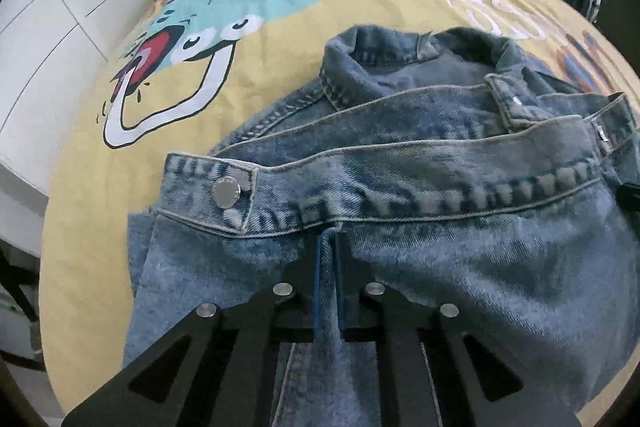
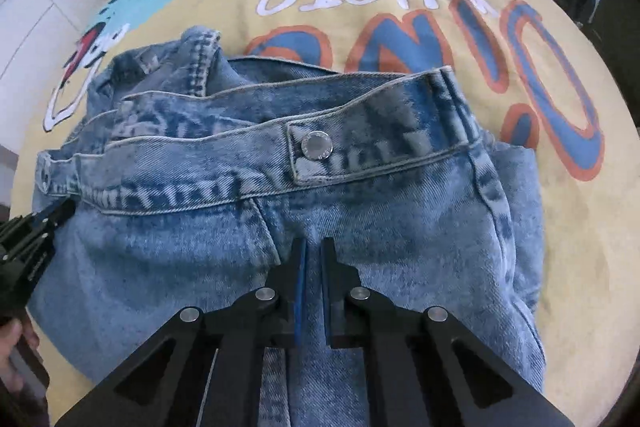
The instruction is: Fold large clothes
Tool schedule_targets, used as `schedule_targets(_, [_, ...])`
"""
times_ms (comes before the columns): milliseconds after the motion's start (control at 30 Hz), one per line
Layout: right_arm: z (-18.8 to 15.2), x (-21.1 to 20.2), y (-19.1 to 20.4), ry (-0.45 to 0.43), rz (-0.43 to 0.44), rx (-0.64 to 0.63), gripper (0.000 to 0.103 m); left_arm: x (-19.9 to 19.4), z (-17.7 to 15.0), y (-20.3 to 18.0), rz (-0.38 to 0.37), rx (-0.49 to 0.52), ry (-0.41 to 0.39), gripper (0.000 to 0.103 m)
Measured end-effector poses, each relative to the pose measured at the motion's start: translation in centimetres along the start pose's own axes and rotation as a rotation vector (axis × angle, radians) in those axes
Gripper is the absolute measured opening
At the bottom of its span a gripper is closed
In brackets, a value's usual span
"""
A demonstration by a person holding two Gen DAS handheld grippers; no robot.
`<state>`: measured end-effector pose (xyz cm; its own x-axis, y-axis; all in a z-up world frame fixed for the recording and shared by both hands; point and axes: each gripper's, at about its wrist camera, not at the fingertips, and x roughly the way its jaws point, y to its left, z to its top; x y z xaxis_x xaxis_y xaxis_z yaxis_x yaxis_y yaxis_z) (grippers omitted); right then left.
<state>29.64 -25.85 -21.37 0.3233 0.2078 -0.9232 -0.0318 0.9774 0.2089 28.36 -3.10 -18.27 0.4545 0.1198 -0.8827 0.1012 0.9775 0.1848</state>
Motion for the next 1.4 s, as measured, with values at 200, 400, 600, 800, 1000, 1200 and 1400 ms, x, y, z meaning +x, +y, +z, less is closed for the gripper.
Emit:
schedule_targets(200, [-2.9,-4.1,-1.3,-0.046,-0.011,-0.026,0.047,-2.1,-0.8,2.9,-0.101,-0.113,0.032,0.074])
schedule_targets(400, [-4.6,-5.2,1.2,-0.076,-0.049,-0.107,0.082,-5.2,-2.4,3.6,-0.124,-0.156,-0.022,0.099])
schedule_targets(600, [-6.1,-4.4,5.0,-0.105,-0.066,-0.202,0.093,-5.9,-4.6,1.3,-0.095,-0.115,-0.040,0.102])
schedule_targets(800, [-7.2,-2.7,6.6,-0.109,-0.079,-0.225,0.103,-3.6,-6.5,0.0,-0.060,-0.080,0.007,0.102])
schedule_targets(1000, [-8.2,-1.2,4.0,-0.075,-0.125,-0.185,0.103,-3.1,-8.3,2.1,-0.071,-0.080,-0.005,0.102])
schedule_targets(1200, [-9.3,-1.9,0.0,-0.097,-0.080,-0.084,0.103,-2.3,-9.7,4.6,-0.072,-0.137,-0.001,0.102])
schedule_targets(1400, [-9.3,-1.8,0.3,-0.090,-0.091,-0.079,0.103,-2.6,-9.8,5.1,-0.109,-0.130,-0.006,0.102])
